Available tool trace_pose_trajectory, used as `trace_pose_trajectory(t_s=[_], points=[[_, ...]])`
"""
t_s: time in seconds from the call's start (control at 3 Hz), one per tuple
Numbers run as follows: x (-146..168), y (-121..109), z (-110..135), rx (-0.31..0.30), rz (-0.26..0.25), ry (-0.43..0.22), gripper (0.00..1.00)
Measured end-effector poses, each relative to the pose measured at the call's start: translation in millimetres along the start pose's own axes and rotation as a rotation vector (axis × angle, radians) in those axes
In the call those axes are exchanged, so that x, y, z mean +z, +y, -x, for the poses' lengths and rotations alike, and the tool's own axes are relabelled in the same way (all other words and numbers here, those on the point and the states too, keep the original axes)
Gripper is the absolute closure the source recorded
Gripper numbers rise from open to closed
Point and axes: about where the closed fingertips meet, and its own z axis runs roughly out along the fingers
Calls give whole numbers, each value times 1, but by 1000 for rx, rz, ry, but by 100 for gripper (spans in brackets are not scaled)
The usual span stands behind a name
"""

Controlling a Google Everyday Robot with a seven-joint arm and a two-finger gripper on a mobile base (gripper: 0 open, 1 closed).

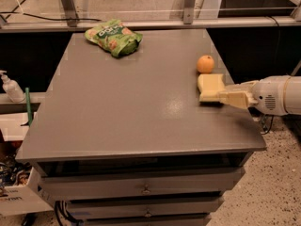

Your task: Move sponge near orange

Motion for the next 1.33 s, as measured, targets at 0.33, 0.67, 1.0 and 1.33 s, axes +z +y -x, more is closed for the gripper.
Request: trace_pose_trajectory(t_s=[0.33,0.67,1.0,1.33], points=[[1,4,0,0,10,2,12],[3,8,0,0,19,2,0],[-3,15,-3,5,21,-11,0],[-20,26,-10,3,22,-58,0]])
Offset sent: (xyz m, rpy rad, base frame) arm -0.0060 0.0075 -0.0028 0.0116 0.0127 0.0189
